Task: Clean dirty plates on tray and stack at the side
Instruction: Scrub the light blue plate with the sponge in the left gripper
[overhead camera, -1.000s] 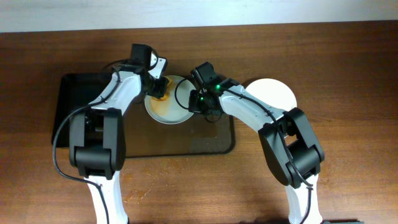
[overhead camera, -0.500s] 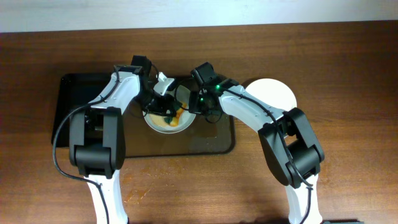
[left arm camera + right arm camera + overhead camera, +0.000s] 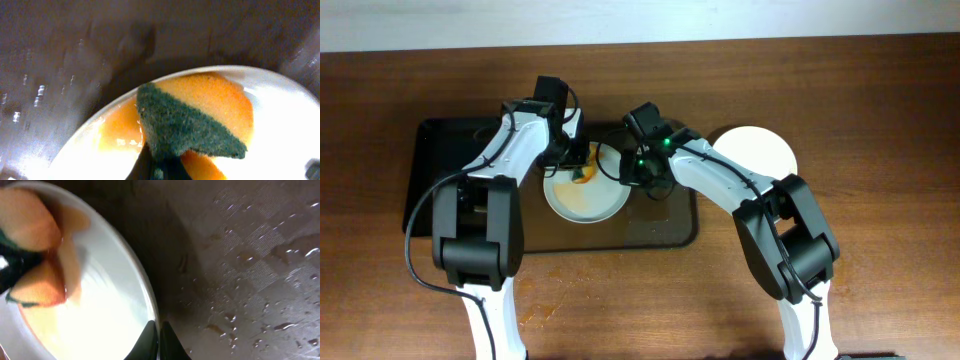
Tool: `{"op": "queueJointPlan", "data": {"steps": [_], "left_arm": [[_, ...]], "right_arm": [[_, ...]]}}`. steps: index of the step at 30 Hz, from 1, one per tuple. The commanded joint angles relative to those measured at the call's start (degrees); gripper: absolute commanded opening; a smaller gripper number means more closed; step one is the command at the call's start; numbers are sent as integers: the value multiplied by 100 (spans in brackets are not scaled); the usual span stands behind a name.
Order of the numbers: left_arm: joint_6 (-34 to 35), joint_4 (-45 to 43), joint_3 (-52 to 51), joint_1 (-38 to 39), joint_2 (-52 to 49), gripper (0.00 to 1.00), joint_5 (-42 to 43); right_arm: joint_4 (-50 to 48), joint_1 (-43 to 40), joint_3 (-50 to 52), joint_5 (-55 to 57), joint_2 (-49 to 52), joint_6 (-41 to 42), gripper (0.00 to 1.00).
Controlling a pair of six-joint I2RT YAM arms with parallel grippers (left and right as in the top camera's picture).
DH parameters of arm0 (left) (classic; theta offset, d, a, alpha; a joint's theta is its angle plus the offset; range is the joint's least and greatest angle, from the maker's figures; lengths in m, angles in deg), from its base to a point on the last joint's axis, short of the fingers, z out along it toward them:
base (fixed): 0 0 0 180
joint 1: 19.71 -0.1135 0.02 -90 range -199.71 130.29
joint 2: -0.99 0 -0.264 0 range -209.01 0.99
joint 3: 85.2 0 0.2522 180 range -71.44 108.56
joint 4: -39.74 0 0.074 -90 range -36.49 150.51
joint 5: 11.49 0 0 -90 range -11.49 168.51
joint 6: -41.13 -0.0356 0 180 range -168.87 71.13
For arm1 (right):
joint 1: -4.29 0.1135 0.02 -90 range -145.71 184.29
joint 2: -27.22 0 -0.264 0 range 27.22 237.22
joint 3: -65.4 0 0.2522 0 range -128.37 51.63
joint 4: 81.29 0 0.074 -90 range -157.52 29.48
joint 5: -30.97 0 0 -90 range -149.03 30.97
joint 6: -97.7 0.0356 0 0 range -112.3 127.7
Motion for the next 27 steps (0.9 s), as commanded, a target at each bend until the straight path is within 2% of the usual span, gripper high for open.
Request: {"op": "queueJointPlan", "data": {"steps": [1, 7, 12, 13, 14, 15, 17, 21, 22, 24, 25, 27], "left_arm": [[-20, 890, -127, -118, -221, 0, -505], [-575, 2004, 315, -120, -221, 1, -142], [-549, 1445, 459, -118, -221, 1, -61], [-546, 1388, 459, -118, -221, 1, -26], [-551, 1360, 459, -118, -221, 0, 63], [-551, 1333, 459, -118, -221, 0, 175], [-551, 1029, 459, -118, -221, 0, 605], [-551, -122, 459, -103, -221, 1, 1191], [-551, -304, 459, -103, -221, 0, 1086], [-549, -426, 459, -105, -221, 0, 350], [-546, -262, 459, -103, -221, 1, -369], [-546, 282, 459, -103, -221, 0, -966]], "right_arm": [[68, -37, -11, 168, 22, -33, 4], [214, -26, -9, -138, 24, -31, 4], [529, 129, -9, -717, 286, 352, 5], [542, 157, -9, -782, 352, 431, 12], [540, 155, -9, -778, 367, 496, 13], [533, 142, -9, -780, 372, 522, 12], [525, 140, -9, -780, 369, 529, 4], [546, 140, -9, -778, 372, 527, 4], [549, 140, -9, -778, 372, 527, 4], [546, 140, -9, -776, 372, 525, 4], [544, 140, -9, -776, 369, 527, 4], [540, 138, -9, -776, 372, 527, 4]]}}
